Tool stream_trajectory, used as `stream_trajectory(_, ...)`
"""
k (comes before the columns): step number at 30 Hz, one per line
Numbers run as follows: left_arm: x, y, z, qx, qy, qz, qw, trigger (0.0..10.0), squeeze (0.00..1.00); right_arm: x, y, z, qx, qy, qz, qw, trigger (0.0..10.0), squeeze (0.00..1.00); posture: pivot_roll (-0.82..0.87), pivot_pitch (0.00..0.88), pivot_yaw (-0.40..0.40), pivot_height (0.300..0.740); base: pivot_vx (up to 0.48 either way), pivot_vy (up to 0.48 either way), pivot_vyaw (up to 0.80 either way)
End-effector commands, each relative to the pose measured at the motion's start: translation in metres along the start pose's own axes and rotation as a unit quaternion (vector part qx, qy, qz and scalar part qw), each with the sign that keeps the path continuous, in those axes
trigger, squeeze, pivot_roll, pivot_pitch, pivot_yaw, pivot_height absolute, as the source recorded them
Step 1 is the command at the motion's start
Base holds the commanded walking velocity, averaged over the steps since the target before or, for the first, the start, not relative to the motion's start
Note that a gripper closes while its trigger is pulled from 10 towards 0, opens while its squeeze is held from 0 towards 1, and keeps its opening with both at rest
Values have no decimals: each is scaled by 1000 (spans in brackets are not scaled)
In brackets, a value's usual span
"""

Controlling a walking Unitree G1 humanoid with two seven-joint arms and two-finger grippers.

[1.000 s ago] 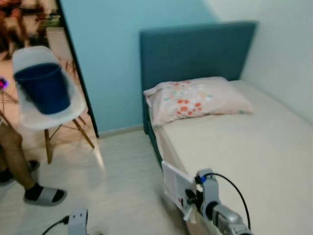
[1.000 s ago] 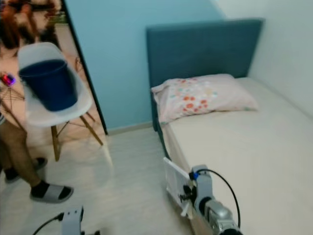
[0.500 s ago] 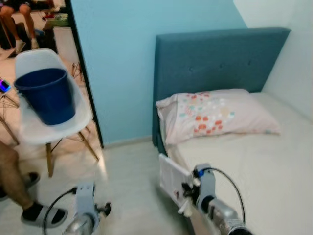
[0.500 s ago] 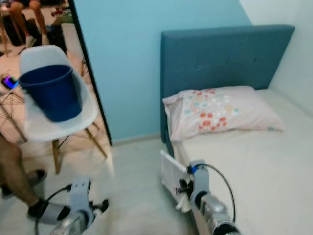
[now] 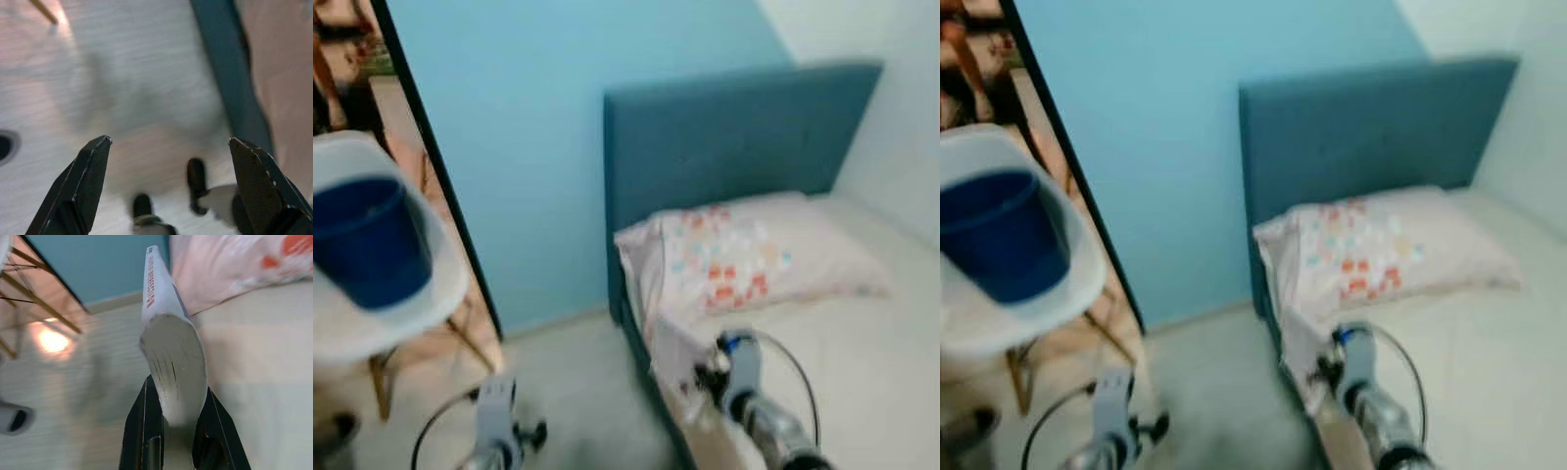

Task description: Clean up the room

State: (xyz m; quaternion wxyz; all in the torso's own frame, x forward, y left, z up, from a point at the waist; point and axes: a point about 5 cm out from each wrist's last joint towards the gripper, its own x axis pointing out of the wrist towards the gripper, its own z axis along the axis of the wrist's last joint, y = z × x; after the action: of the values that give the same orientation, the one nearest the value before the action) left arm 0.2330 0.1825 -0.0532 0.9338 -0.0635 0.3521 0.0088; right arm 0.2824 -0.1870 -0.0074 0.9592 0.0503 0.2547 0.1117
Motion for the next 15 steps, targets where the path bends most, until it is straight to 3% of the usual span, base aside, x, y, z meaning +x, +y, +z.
stream_trajectory(1,-4,8,-13,-3,22,12,1000,10000,0,4,11,1,7,-8,16,1000,10000,0,-65,0,-32,740,0,0,0)
stream_trajectory(7,-4,3,-15,13,29,-3,999,10000,0,4,4,4,14,-8,-10,1000,10000,0,-65,0,-33,740,0,-392,0)
stream_trajectory(15,-1,-4,-4,0,3,-17,1000,10000,0,3,1,5,37,-15,-22,999,10000,0,-69,0,-31,740,0,0,0)
